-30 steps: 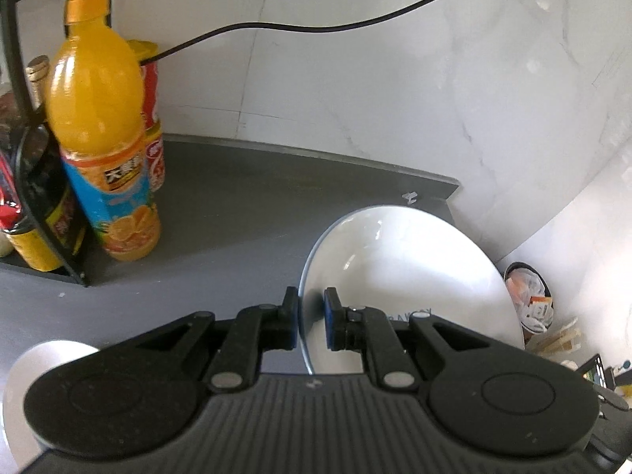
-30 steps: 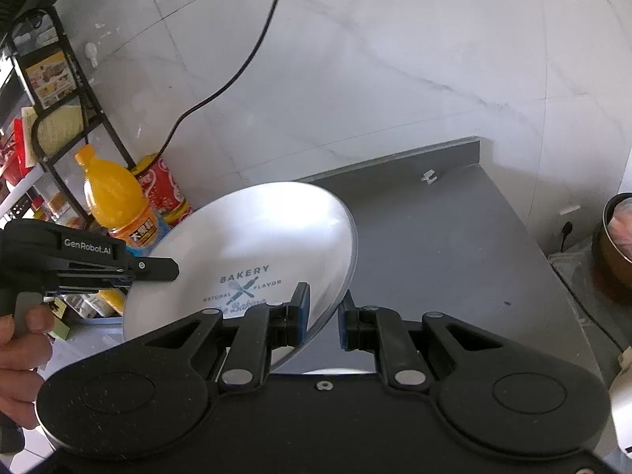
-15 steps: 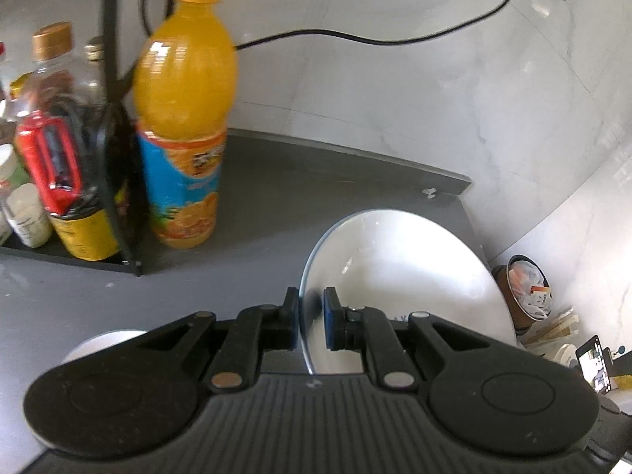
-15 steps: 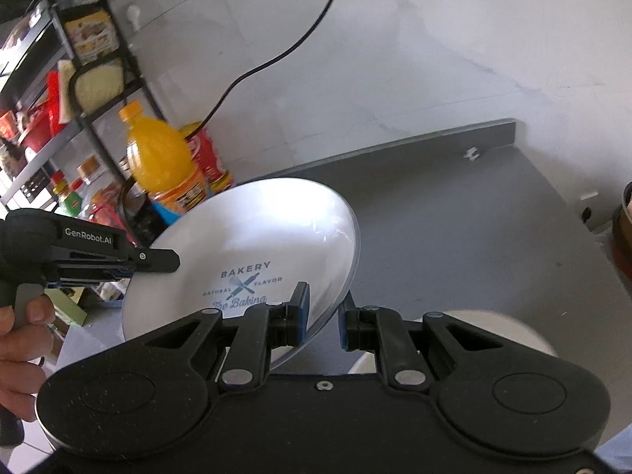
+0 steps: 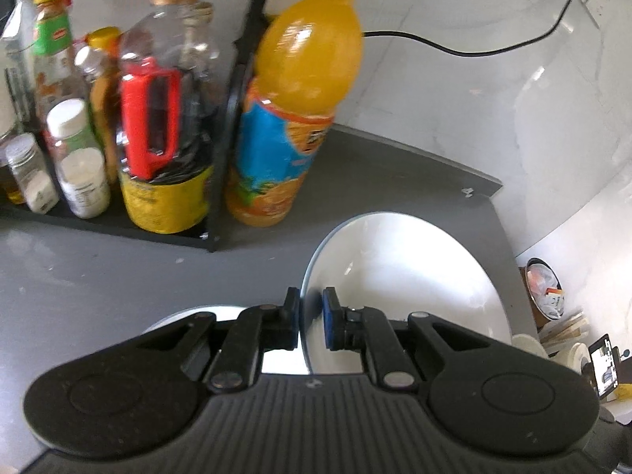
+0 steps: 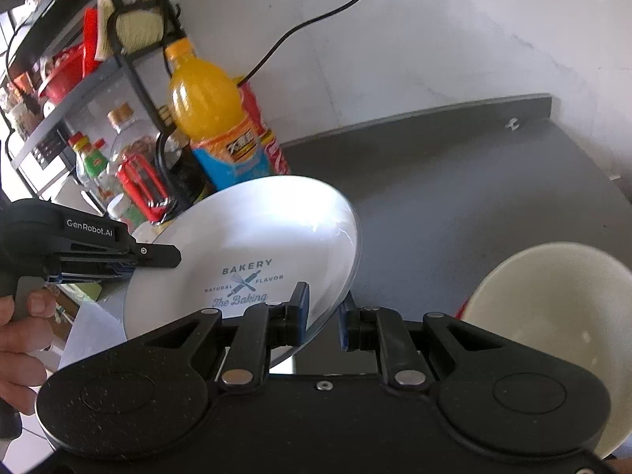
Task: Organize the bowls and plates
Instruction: 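Lift the 'BAKERY' plate with both grippers and carry it over the plate stack, then lower the 'BAKERY' plate onto the 'Sweet' plate and open both grippers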
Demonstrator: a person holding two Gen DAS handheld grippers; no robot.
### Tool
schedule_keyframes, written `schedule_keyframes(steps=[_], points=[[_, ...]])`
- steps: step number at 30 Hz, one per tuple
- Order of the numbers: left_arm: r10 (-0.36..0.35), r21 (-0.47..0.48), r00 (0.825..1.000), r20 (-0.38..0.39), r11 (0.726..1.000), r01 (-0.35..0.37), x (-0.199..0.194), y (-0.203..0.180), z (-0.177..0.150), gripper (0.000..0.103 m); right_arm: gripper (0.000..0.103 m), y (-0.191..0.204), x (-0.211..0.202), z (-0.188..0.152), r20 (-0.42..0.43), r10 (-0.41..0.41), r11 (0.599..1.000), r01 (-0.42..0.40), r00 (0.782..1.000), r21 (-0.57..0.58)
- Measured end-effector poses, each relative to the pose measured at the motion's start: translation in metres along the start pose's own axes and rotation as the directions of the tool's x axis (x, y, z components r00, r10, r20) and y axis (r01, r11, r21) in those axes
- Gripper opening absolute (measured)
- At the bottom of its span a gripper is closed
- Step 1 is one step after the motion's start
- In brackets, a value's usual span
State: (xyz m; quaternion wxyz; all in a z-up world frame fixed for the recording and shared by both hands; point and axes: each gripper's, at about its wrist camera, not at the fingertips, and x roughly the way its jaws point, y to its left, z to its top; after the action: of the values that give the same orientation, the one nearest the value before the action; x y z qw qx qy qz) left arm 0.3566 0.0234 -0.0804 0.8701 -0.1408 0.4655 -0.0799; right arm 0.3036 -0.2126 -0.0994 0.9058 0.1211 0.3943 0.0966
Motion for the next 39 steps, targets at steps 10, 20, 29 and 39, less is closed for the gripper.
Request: schedule_keyframes(steps=[10,20,29,39], points=[[0.026,-0.017,0.999,-0.048,0.999,-0.027,0.004,0.048,-0.021,0.010,0.015,0.025,0.019,-0.031,-0.060,-0.003,1.000,0.003,0.998,0.003],[0.046,-0.022,0.994,-0.100,0.999,-0.048,0.016,0.077,-0.040,0.010,0.015,0.035,0.029,-0.057,-0.110,-0.021,1.000,0.020,0.994,-0.006],[0.048,-0.039,0.992,-0.118,0.998,-0.053,0.023,0.090,-0.058,0.010,0.016,0.044,0.033,-0.067,-0.142,-0.036,0.998,0.029,0.989,-0.051],[0.062,-0.042,0.989,-0.136,0.997,-0.069,0.034,0.101,-0.071,0.012,0.016,0.061,0.039,-0.068,-0.149,-0.090,0.987,0.068,0.985,-0.145]])
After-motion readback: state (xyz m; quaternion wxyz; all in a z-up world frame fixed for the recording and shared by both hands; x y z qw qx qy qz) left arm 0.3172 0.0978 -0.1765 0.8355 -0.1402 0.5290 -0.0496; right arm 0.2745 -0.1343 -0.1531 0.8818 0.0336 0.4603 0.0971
